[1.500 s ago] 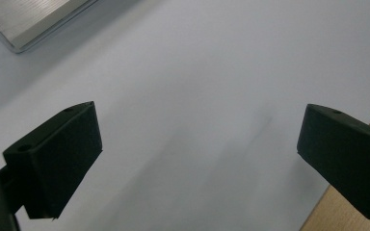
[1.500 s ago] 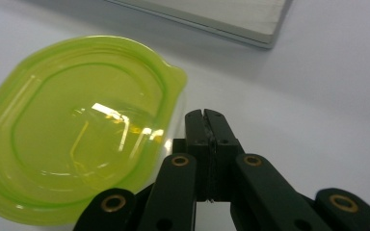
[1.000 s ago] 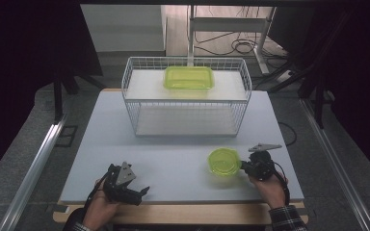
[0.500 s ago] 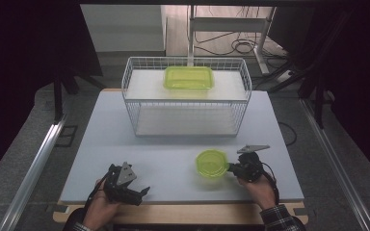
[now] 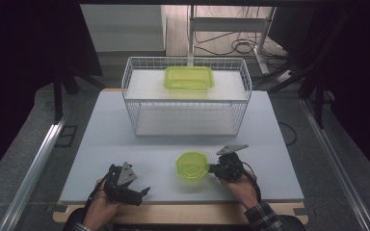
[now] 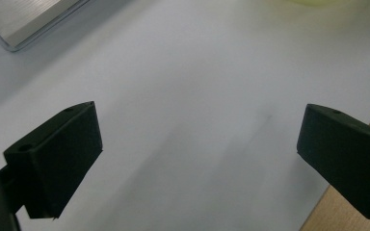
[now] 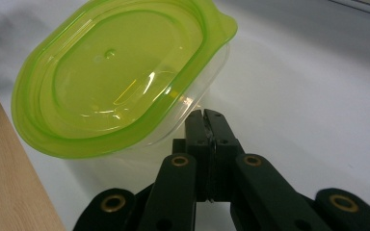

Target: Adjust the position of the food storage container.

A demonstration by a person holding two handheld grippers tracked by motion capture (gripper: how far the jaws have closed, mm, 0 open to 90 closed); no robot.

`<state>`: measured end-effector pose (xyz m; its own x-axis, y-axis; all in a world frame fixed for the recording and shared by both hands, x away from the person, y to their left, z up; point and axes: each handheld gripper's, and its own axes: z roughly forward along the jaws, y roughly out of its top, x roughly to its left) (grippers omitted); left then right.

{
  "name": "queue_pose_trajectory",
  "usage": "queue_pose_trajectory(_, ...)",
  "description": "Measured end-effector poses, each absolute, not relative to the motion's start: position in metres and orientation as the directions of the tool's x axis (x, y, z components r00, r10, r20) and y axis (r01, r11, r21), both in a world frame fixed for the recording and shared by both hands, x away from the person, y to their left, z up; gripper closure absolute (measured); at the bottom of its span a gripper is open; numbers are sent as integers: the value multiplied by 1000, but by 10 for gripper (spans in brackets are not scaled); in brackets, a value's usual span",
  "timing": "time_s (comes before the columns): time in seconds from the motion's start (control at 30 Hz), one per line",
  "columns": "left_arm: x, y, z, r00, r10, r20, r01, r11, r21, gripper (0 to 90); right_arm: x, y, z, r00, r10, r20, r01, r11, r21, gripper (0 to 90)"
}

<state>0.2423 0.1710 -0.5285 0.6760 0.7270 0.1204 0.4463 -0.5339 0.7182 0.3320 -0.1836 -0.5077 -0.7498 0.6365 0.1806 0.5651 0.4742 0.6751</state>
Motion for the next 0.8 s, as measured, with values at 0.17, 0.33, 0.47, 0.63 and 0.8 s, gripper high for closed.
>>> queue_pose_trajectory(0.17,242,171,-528,676,726,123,445,-536,718,16,334,-178,-510,-760,629,162,553,494,671,895)
queue_pose_trajectory(0.33,242,171,-528,674,729,118,446,-530,721,16,335,-185,-508,-751,646,136,546,491,678,890)
queue_pose_trajectory(0.47,242,171,-528,672,731,120,444,-528,724,16,335,-194,-504,-738,666,105,534,483,694,862)
queue_pose_trajectory(0.63,242,172,-527,665,738,110,453,-517,726,17,332,-207,-496,-730,679,84,516,466,719,787)
queue_pose_trajectory(0.8,242,174,-525,657,749,83,470,-493,732,20,327,-215,-492,-739,671,61,490,474,732,669)
